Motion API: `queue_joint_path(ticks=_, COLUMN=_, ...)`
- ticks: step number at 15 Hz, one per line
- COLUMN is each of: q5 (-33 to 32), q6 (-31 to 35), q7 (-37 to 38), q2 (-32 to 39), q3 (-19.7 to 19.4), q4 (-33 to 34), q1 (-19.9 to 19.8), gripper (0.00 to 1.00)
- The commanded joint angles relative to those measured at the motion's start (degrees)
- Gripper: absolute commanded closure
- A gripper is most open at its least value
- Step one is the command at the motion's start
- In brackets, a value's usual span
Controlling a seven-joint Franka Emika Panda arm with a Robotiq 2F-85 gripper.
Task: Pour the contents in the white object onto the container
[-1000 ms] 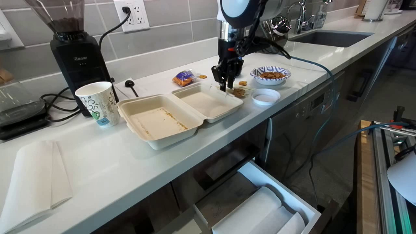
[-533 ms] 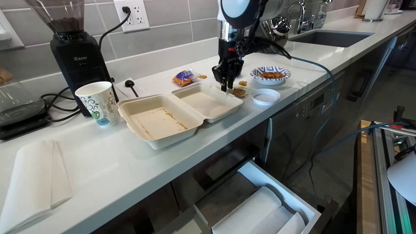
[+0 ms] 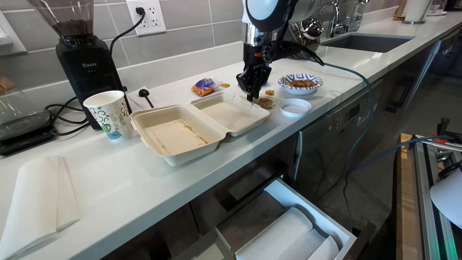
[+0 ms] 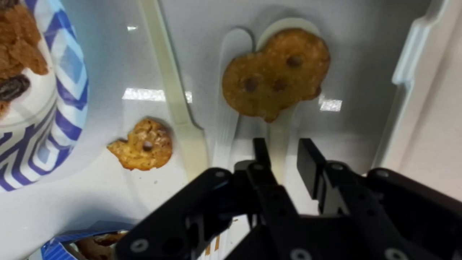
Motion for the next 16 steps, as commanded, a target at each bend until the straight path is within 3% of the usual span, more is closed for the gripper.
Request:
queue_joint_path(ticks=1, q5=-1.04, q6=0.7, q7=1.44, q2=0.86, q3=-0.39, q4=0.33, q1=0.35, gripper=0.74)
queue_joint_path(ticks=16, q5=-1.6, q6=0.5, q7=1.96, q2=1.08, q3=-0.73, q4=0.39, q1=0.34, gripper=0.83)
